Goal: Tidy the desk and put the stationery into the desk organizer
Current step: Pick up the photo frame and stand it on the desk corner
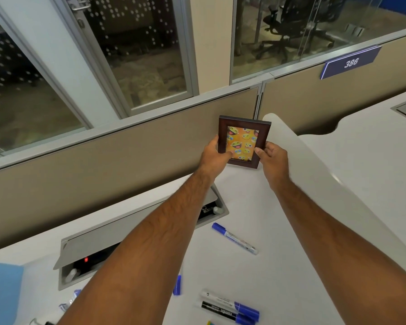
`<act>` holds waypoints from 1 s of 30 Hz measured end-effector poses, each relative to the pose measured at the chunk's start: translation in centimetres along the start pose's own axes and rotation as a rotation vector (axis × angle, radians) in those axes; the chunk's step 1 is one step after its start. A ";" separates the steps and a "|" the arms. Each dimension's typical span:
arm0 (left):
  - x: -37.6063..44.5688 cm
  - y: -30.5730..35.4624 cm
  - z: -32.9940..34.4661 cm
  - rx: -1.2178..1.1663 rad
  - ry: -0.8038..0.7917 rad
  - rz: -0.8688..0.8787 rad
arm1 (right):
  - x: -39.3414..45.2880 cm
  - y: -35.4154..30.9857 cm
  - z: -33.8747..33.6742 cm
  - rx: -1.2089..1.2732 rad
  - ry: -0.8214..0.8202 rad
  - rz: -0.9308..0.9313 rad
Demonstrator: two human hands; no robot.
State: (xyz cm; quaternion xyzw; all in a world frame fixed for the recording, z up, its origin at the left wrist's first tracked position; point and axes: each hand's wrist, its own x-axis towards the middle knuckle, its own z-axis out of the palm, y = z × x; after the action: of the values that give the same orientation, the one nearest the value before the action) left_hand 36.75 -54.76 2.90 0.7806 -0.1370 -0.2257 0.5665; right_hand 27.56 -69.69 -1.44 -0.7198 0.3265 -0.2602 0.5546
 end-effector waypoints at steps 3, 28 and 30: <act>0.7 -0.2 0.2 0.010 -0.005 -0.027 | 0.2 0.2 0.3 0.011 0.023 -0.002; 2.0 -0.2 1.9 -0.009 -0.032 -0.136 | -0.8 1.2 4.6 -0.089 0.181 -0.053; 1.9 0.1 2.1 0.008 -0.045 -0.145 | -0.9 1.5 4.7 -0.134 0.213 -0.051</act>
State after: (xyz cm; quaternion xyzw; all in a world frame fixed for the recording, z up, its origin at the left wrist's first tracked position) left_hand 37.33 -57.37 2.08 0.7854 -0.0937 -0.2832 0.5423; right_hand 30.21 -66.31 -4.10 -0.7316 0.3819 -0.3267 0.4607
